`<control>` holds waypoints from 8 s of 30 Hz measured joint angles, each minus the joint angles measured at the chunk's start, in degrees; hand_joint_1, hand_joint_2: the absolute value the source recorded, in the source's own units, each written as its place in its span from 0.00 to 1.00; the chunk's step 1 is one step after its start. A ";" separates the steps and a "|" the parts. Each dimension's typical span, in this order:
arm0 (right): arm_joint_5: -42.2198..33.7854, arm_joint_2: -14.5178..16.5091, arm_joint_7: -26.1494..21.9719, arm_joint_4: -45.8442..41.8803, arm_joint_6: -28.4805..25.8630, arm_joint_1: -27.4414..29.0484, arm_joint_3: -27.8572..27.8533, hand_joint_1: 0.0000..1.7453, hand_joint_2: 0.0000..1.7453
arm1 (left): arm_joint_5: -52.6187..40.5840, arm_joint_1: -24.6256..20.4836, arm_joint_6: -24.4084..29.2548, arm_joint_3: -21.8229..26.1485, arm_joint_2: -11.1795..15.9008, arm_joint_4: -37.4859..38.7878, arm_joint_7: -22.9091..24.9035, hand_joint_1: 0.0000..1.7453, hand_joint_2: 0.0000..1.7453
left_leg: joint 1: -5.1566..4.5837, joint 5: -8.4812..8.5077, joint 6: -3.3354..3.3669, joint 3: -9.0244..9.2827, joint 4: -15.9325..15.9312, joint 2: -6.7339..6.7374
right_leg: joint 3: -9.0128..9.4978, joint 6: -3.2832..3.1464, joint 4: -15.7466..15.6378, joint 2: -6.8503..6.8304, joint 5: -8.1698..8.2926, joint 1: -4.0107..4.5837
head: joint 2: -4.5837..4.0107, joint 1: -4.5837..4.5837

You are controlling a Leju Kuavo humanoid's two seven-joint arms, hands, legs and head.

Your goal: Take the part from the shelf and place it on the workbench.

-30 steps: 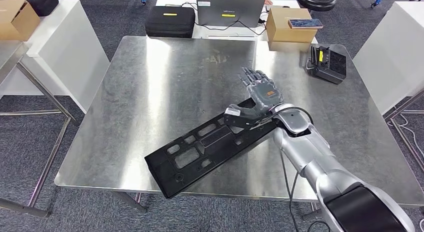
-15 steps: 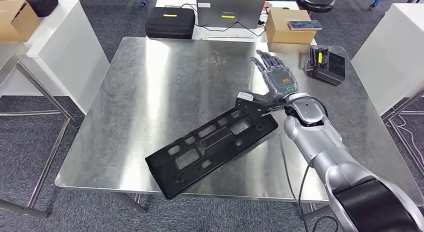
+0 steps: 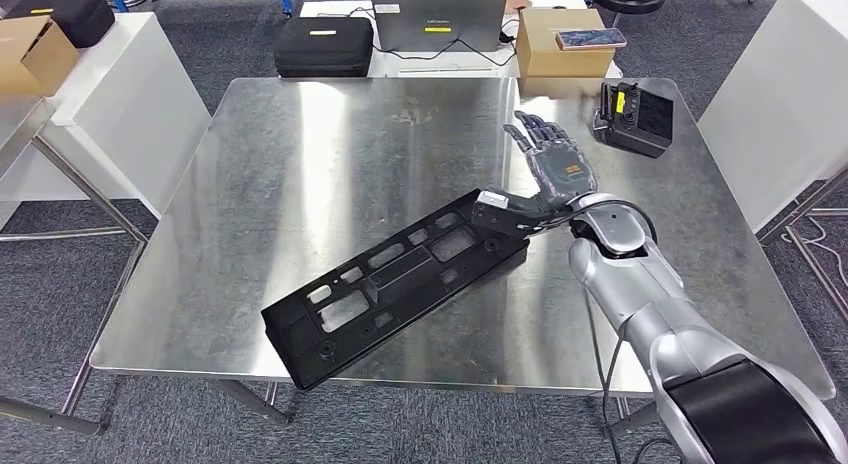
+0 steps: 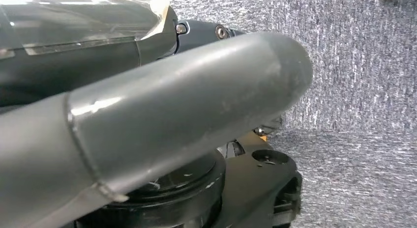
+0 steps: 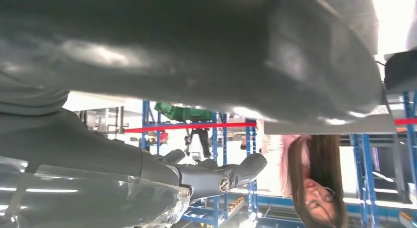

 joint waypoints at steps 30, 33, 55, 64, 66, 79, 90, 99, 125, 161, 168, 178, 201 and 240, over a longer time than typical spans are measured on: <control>0.13 0.27 -0.33 1.01 -0.38 0.17 -0.29 0.00 0.00 | 0.08 -0.05 0.43 0.31 -0.22 0.04 -0.09 0.00 0.00 | -1.21 2.51 0.98 -0.68 -2.27 0.18 | 2.08 -1.18 -0.79 -0.22 -1.33 0.37 | 0.01 -0.06; 0.22 0.40 -0.33 1.10 -0.37 0.19 -0.28 0.00 0.00 | 0.08 -0.04 0.44 0.37 -0.21 0.04 -0.11 0.00 0.00 | -0.70 -3.91 0.00 -4.19 8.20 0.20 | 0.99 -1.87 -0.75 -0.32 -0.46 0.59 | 0.01 -0.37; 0.45 -0.45 -0.16 1.45 -0.39 0.37 -0.54 0.00 0.00 | -0.42 -0.36 -0.06 0.34 -0.01 0.04 -0.15 0.00 0.00 | -1.45 5.54 2.72 1.96 -6.44 0.48 | 4.22 0.98 -0.71 -0.23 -3.02 1.56 | 0.01 0.36; 0.53 -0.30 -0.16 1.62 -0.47 0.94 -0.74 0.00 0.00 | -0.43 -0.32 -0.29 0.35 0.11 0.04 -0.14 0.00 0.00 | -0.60 -3.91 -0.23 -4.02 8.46 0.22 | 1.39 -1.75 -1.12 -0.47 -0.41 0.73 | 0.01 -0.17; 0.58 -0.32 -0.16 1.71 -0.51 1.33 -0.74 0.00 0.00 | -0.45 -0.32 -0.44 0.36 0.15 0.04 -0.14 0.00 0.00 | -0.25 -2.79 -0.46 -2.26 7.68 0.23 | 0.66 -1.41 -1.02 -0.47 0.12 0.70 | 0.01 -0.18; 0.66 -0.85 -0.25 1.89 -0.84 1.55 -1.29 0.00 0.00 | -0.61 -0.47 -0.98 0.33 0.15 0.04 -0.27 0.00 0.00 | -1.05 4.44 3.38 3.73 -6.99 0.35 | -6.61 0.21 14.03 -0.46 -6.76 0.88 | 0.00 0.31; 0.96 -0.74 -0.25 1.99 -0.91 1.66 -1.28 0.00 0.00 | -0.78 -0.39 -1.08 0.33 0.17 0.04 -0.49 0.00 0.00 | -1.33 6.03 0.95 -0.37 -4.83 0.16 | 3.12 -0.92 -1.12 -0.46 -1.77 0.96 | 0.00 0.40; 1.11 -0.53 -0.35 2.04 -1.71 2.42 -1.28 0.00 0.00 | -0.79 -0.43 -1.09 0.33 0.33 0.04 -0.49 0.00 0.00 | -0.08 0.44 -0.68 3.33 -1.32 0.18 | -0.54 -0.63 -1.00 -0.54 1.48 0.60 | 0.00 -0.07; 1.14 -0.93 -0.83 1.89 -2.73 3.41 -1.64 0.00 1.00 | -1.22 -0.44 -0.97 0.33 0.32 0.04 -1.19 0.00 0.00 | -0.68 -1.83 -0.34 -5.64 8.35 0.20 | 1.72 -1.80 -2.01 -0.70 0.10 0.75 | 0.00 0.20; -0.38 -1.09 -1.57 1.40 -2.75 5.03 -3.21 0.00 0.00 | -1.37 -0.32 -1.02 0.31 0.08 0.04 -1.26 0.00 0.00 | -0.67 -3.56 0.35 -2.41 8.70 0.66 | 0.32 -1.42 -1.80 2.67 1.56 0.93 | 0.00 0.46; -0.36 -1.05 -1.56 1.38 -2.76 4.90 -3.22 0.00 0.00 | -1.41 -0.33 -1.02 0.29 0.07 0.05 -1.16 0.00 0.00 | -0.34 2.63 1.47 4.86 -6.11 -2.88 | -1.00 0.18 -1.63 7.18 2.46 0.99 | 0.01 0.45; -0.39 -1.38 -1.56 1.39 -2.80 5.06 -3.23 0.00 0.00 | -1.40 -0.40 -1.07 0.31 -0.12 0.07 -1.16 0.00 0.00 | -0.49 3.68 2.64 4.77 -7.31 4.71 | -3.91 1.64 7.18 -1.51 -1.79 1.03 | 0.00 1.30; 0.17 -1.36 -1.19 1.25 -3.00 5.00 -3.39 0.00 0.00 | -1.58 -0.41 -1.35 0.29 -0.12 0.07 -1.14 0.00 0.00 | 0.19 3.14 2.00 4.71 -6.26 -1.02 | -3.04 0.95 0.98 5.51 1.33 1.27 | 0.01 0.82; -11.04 0.12 -1.85 8.25 -9.00 27.40 -18.19 0.00 0.00 | -0.10 -1.00 0.91 1.66 -0.78 0.07 0.22 0.00 0.00 | -0.48 2.20 1.92 5.10 -6.03 4.97 | -3.14 2.60 4.44 -2.98 -0.64 0.55 | 0.00 1.73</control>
